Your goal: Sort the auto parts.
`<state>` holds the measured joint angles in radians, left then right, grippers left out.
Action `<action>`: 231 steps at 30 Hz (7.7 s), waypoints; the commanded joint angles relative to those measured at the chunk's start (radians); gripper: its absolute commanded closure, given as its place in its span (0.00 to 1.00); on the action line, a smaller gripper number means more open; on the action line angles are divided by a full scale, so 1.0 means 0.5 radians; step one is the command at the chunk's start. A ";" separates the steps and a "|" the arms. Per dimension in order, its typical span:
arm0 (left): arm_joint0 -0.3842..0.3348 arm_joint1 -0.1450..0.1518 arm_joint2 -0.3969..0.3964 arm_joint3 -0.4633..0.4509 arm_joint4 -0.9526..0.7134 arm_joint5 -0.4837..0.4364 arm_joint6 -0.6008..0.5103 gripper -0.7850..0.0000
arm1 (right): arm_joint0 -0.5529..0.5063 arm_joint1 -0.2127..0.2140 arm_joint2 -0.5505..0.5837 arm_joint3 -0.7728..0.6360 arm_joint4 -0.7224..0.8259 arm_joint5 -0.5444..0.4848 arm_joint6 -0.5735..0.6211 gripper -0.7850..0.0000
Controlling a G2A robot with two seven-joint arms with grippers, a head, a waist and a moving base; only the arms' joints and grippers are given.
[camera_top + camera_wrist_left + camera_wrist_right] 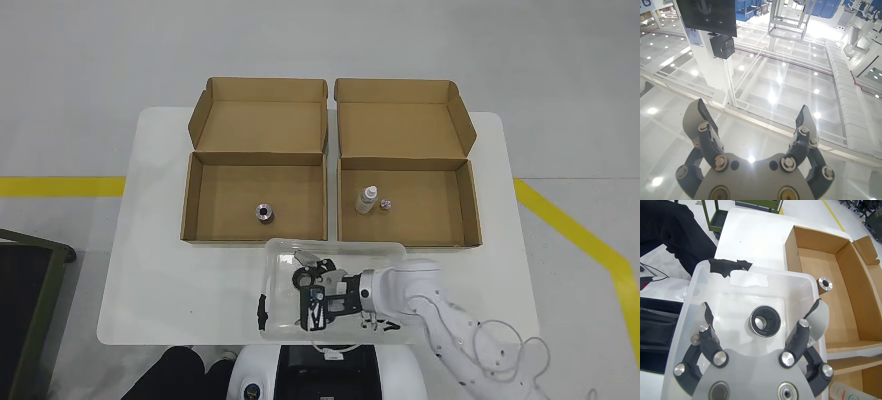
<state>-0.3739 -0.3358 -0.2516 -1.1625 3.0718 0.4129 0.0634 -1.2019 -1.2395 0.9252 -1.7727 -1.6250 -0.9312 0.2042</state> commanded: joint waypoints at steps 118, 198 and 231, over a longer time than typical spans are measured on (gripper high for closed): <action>0.000 0.000 0.000 0.000 0.000 0.000 0.000 0.00 | 0.072 0.091 0.666 -0.600 1.023 0.636 -0.717 1.00; 0.000 0.000 0.000 0.000 0.000 0.000 0.000 0.00 | 1.061 -0.337 -0.499 1.220 0.829 0.836 0.236 0.36; 0.000 0.000 0.000 0.000 0.000 0.000 0.000 0.00 | 0.174 -0.040 0.577 -0.180 0.598 0.642 0.043 0.00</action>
<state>-0.3739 -0.3358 -0.2516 -1.1625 3.0718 0.4129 0.0634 -1.0943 -1.2631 1.1910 -1.8447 -1.3207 -0.6091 0.2396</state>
